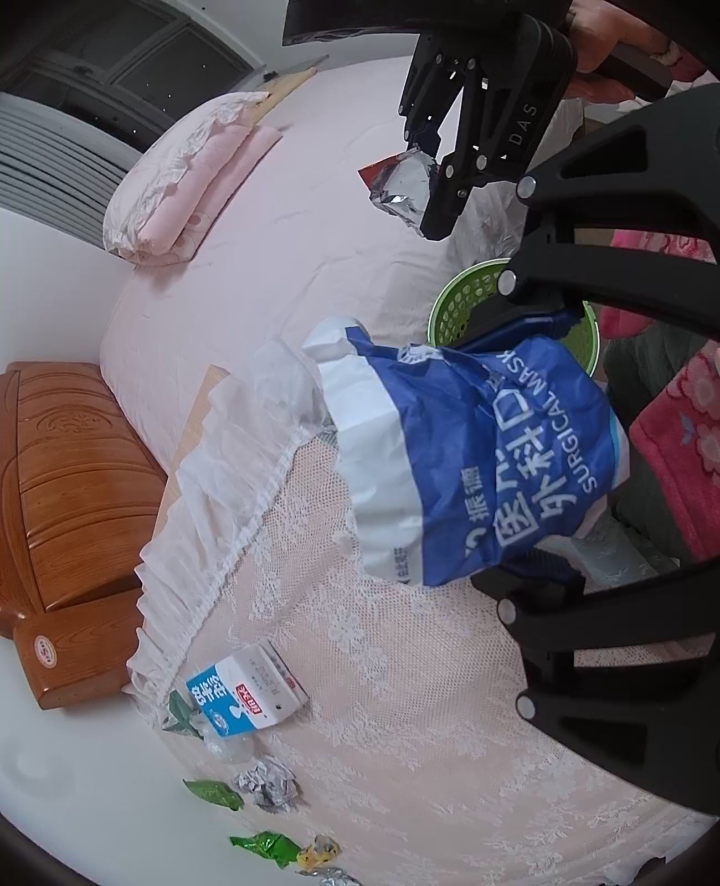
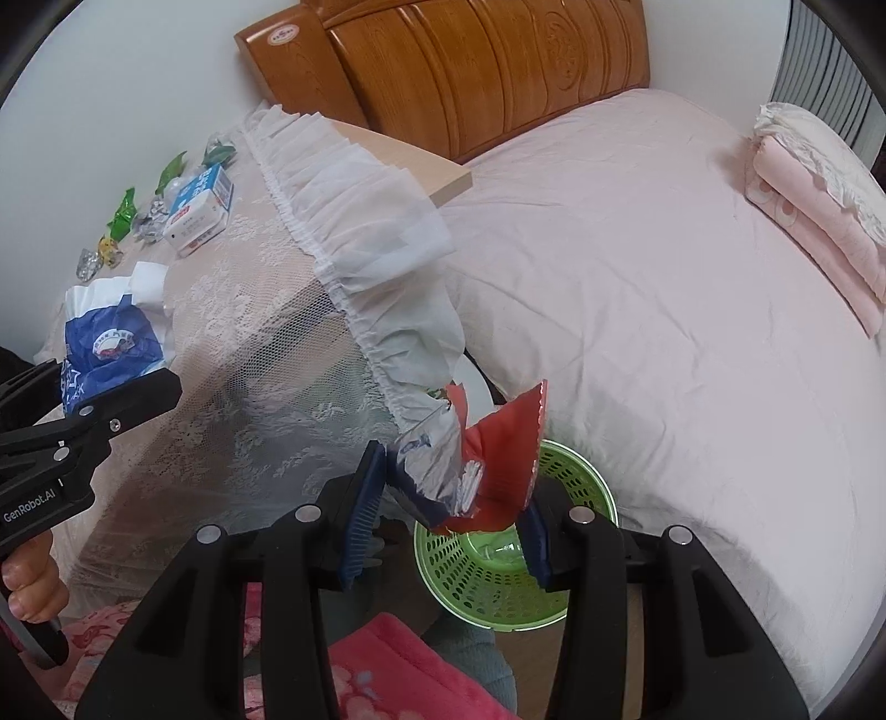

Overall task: Collect trash
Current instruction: 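Carry both items over the green wastebasket and open both grippers to drop them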

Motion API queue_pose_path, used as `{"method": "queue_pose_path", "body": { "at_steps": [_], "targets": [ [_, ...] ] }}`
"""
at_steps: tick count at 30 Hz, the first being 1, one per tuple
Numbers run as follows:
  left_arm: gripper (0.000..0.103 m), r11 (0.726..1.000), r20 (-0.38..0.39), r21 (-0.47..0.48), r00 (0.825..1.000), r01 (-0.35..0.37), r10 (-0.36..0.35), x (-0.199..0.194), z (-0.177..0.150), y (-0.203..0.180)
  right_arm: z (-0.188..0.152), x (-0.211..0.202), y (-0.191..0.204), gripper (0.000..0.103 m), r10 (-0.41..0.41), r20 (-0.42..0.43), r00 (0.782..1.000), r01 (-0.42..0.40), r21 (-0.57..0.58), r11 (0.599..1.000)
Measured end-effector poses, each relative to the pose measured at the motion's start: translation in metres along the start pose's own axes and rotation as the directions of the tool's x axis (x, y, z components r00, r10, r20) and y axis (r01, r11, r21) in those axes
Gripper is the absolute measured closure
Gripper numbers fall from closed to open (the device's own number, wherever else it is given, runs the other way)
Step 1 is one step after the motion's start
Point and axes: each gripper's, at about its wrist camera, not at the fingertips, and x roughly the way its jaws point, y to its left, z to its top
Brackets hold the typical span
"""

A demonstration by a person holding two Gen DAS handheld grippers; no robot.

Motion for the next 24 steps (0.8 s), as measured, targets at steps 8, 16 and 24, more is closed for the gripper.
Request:
{"method": "queue_pose_path", "body": {
  "at_steps": [8, 16, 24],
  "targets": [
    [0.046, 1.000, -0.037, 0.017, 0.999, -0.013, 0.014, 0.008, -0.006, -0.013, -0.011, 0.025, -0.022, 0.057, -0.008, -0.083, 0.996, 0.010, 0.031, 0.999],
    [0.046, 1.000, -0.065, 0.015, 0.998, -0.018, 0.019, 0.014, -0.010, -0.017, -0.036, 0.062, -0.045, 0.024, 0.007, -0.224, 0.975, 0.024, 0.136, 0.990],
    [0.046, 1.000, -0.075, 0.023, 0.997, -0.016, 0.018, 0.016, -0.010, -0.017, -0.037, 0.056, -0.063, 0.012, -0.039, -0.212, 0.977, 0.085, 0.211, 0.974]
  ]
}}
